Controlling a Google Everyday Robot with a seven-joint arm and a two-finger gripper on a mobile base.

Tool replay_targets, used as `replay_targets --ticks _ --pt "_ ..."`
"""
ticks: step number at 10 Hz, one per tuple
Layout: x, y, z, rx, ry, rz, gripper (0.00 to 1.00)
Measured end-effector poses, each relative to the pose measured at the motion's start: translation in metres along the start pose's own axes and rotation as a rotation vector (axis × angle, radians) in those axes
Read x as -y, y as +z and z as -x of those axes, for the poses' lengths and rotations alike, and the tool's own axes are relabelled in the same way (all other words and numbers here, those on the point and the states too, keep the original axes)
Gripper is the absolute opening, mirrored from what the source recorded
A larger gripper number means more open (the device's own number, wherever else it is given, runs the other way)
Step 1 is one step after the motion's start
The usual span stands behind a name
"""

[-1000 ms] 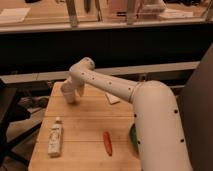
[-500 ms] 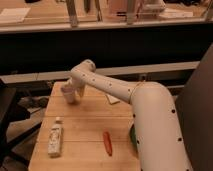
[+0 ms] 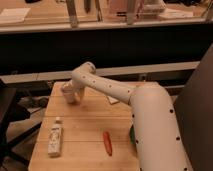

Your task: Pick up the ceramic cup

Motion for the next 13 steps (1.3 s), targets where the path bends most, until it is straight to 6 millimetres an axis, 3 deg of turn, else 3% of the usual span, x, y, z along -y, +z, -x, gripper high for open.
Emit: replay_targets --ticks 4,11,13 --pt "-0.003 0.007 0.003 0.006 0.002 -0.001 0.77" --pt "-0.010 0.010 0.008 0.013 -0.001 0.002 0.08" --pt "-0.008 -0.006 0.006 0.010 -0.006 0.004 0.01"
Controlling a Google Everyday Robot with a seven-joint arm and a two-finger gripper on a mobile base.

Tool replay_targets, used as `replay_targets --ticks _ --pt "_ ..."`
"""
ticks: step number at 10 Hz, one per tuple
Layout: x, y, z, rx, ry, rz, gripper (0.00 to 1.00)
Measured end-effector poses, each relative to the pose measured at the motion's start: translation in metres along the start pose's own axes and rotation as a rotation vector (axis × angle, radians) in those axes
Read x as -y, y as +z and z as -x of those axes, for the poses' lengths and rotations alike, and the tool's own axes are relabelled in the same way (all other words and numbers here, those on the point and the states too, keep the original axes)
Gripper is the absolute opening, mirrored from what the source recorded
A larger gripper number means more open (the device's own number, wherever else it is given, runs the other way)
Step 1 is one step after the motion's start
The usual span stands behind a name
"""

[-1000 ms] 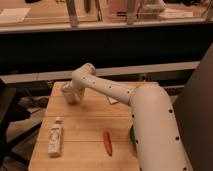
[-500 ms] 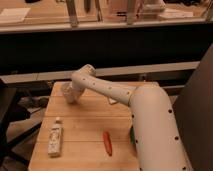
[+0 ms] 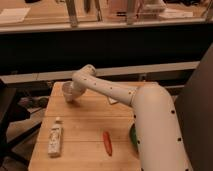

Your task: Pick up the ceramic cup

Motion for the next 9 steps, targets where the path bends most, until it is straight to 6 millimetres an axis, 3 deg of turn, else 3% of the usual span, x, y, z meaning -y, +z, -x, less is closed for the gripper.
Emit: replay_targets --ticks 2,9 --pt "0.003 -0.023 -0.002 -0.003 -0.006 0.004 0.01" --pt "-0.004 -0.057 -0.008 -0.005 -0.011 0.002 0.01"
